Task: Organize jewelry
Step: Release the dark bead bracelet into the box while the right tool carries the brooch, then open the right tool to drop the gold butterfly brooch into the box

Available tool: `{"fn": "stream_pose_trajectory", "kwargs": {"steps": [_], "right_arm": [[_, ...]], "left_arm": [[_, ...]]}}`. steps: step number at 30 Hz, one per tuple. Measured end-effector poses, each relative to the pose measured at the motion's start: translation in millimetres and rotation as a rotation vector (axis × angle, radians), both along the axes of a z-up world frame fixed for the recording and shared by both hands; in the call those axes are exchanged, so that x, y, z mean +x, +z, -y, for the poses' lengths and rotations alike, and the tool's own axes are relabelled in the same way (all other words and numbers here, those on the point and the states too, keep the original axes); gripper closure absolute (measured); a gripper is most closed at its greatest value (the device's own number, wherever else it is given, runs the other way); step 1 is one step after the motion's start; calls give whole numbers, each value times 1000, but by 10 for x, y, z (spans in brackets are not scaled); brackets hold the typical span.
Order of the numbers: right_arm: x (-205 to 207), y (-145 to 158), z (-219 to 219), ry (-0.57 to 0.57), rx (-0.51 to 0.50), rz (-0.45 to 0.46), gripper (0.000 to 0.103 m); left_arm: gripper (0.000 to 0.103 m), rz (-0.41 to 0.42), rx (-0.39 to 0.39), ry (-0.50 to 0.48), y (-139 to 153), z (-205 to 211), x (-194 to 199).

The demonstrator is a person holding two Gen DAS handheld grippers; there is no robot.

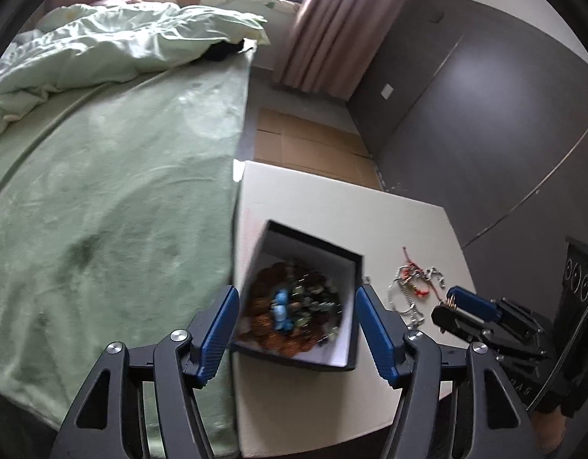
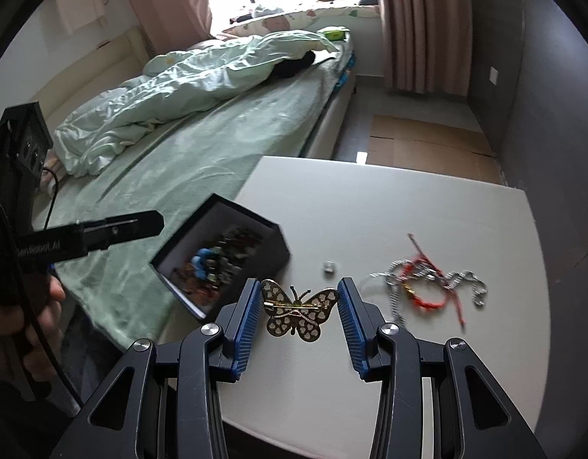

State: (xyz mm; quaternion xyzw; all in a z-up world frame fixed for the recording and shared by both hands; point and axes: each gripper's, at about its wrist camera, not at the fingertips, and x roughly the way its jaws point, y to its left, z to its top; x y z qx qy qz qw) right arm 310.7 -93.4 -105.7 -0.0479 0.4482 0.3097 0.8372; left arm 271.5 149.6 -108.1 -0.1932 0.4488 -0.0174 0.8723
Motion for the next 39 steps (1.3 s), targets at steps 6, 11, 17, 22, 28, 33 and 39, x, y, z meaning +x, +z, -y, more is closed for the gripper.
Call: {"fn": "stream_pose_trajectory", "kwargs": {"steps": [6,11,17,22,28,33,39], "right_arm": [[19,7,-299,36,34,-16,61],[77,14,-519,60,64,-37,61],[189,25,-835,92,98,-59,61],[325,-46,-1023,101,122,-91,60],[354,-34,-886,40,123,-97,35],[276,-19,-531,-27,136,-103,34],[143,25,-108,-111,152,-94,32]], "left_arm": [[38,-5,12,34,-7,-203,-150],[38,-8,5,67,-24,-357,-250],[38,-12,2,111,-29,-542,-375],[38,-12,-4,141,-15,-656,-460],[38,-5,-11,128,-11,-584,-431],[38,-2,-13,80,-8,-376,-344],[38,23,-4,-8,23,-7,-231]]}}
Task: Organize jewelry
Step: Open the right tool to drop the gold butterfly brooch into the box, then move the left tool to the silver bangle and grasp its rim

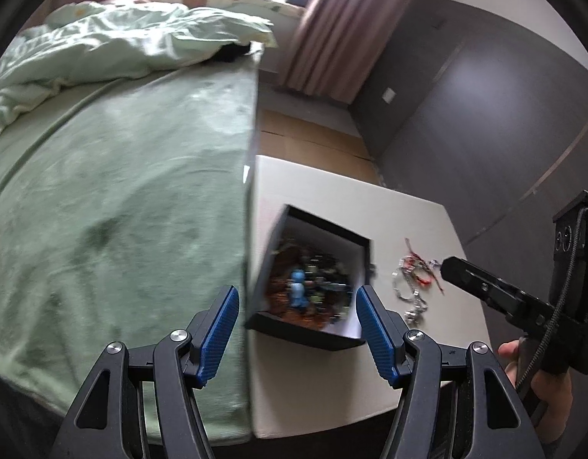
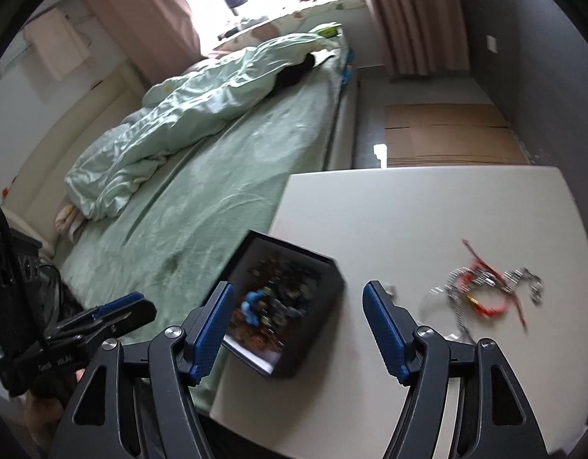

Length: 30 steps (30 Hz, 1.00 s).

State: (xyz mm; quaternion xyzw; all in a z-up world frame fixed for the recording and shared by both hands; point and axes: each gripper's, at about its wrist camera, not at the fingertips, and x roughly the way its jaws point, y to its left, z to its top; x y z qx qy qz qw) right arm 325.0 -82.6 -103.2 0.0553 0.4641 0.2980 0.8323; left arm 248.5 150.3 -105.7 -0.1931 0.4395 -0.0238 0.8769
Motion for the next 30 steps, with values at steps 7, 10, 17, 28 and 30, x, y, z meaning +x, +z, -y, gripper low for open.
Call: {"fn": "stream_pose_trajectory", "kwargs": {"steps": [7,10,17,28,30], "right_arm": [[-181,100,532,-106,25,34,8],[-206,99,723,-143,35,19,2],[-284,159,1109,-215,51,38,0],[-355,-77,1773,-283,40,-7,0],[-361,-106,1905,-307,49,-3,0]], "left_arm": [[13,60,34,-63,97,432,96],[10,72,26,-102,128,598,130],[6,69,32,-166,152,923,218],[5,42,66,-237,168,1421,371],[5,36,74,-248,159,1495,406]]}}
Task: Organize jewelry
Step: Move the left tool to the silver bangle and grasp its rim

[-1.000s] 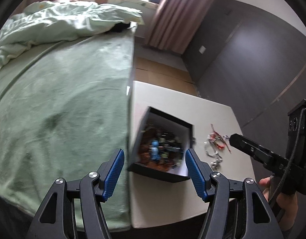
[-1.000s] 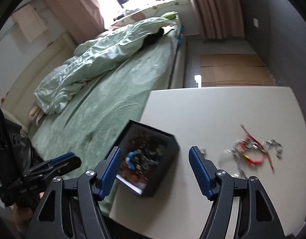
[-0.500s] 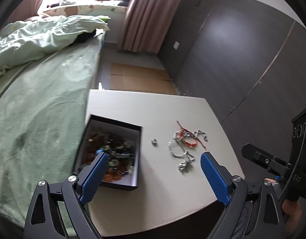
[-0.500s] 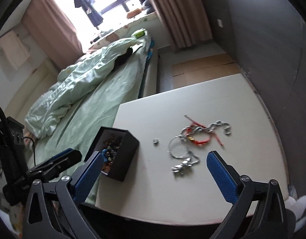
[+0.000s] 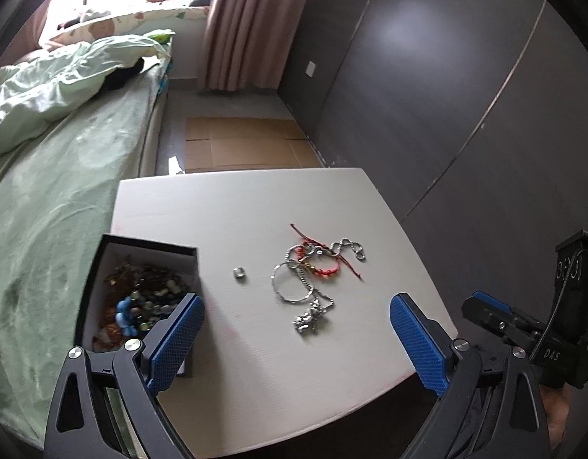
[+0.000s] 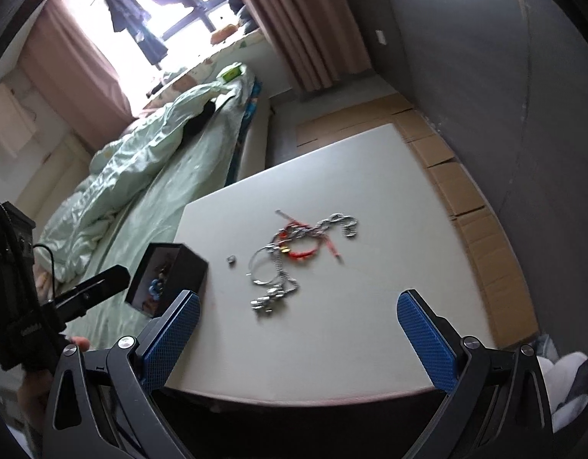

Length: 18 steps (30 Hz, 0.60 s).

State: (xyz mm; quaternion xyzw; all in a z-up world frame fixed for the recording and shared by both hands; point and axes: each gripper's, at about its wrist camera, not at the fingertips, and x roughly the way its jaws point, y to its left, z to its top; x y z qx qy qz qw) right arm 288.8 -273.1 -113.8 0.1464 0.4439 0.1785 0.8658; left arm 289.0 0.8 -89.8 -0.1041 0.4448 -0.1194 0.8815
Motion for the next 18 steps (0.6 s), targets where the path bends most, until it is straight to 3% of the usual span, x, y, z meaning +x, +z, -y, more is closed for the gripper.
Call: {"fn": "stream_pose_trajectory", "kwargs": {"steps": [6,10,18], "right_arm": [[18,-104,347,-51,42,0,0],[47,-209,483,-69,56,-14,0],[80,-367,602,-81,59,-41,0]], "left_arm": [[6,-35,4,-32,-100,206,152],[20,-67,19,-48,-227,331,271],[20,-185,79,-22,-671,514,556]]}}
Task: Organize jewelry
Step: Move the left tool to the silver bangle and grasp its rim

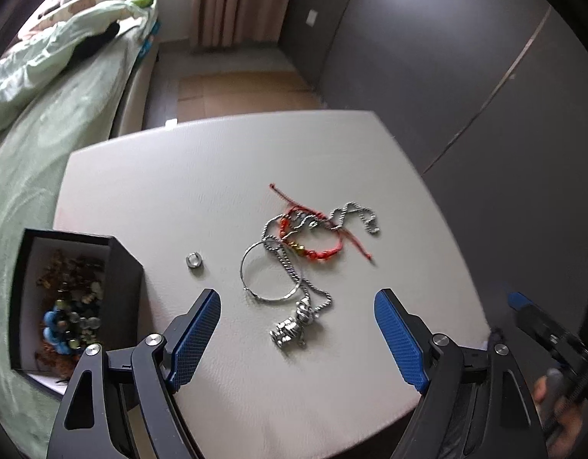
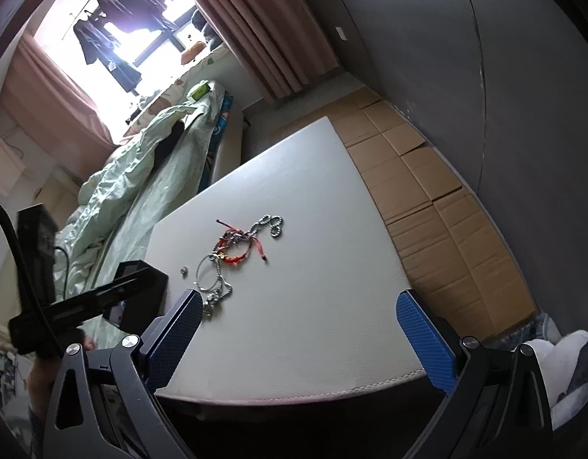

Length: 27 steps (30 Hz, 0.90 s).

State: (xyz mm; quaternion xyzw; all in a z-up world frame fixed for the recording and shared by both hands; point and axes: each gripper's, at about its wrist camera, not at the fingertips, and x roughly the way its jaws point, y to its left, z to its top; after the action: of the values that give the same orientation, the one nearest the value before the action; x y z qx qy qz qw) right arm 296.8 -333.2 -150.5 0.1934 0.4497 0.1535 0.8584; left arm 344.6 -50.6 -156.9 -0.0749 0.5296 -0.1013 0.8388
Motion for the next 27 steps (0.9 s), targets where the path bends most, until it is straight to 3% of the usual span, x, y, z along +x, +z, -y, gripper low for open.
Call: {"fn": "stream_pose_trajectory", "kwargs": {"steps": [9,17,21,23,24,27], "right_arm": [[56,-122,91,-13,12,-24,0],[97,-194,49,-9,-4,-35,0],[130,-245,-25,-1,-33,-44,2],[142,-282,-78,8,-35,-53,6],[153,-291,-98,12,-36,-57,9],[173,-330,-217,39,-41,-67,16]], "left_arm": [[20,-88,-2,76,-298,7,252],[20,-97,110,57,-465,166,331],[26,-83,168,45,-498,230,316],[36,-73,203,48,-492,224,305],[49,-67,220,53,-483,211,302],[51,-76,181,55,-464,115,303]]}}
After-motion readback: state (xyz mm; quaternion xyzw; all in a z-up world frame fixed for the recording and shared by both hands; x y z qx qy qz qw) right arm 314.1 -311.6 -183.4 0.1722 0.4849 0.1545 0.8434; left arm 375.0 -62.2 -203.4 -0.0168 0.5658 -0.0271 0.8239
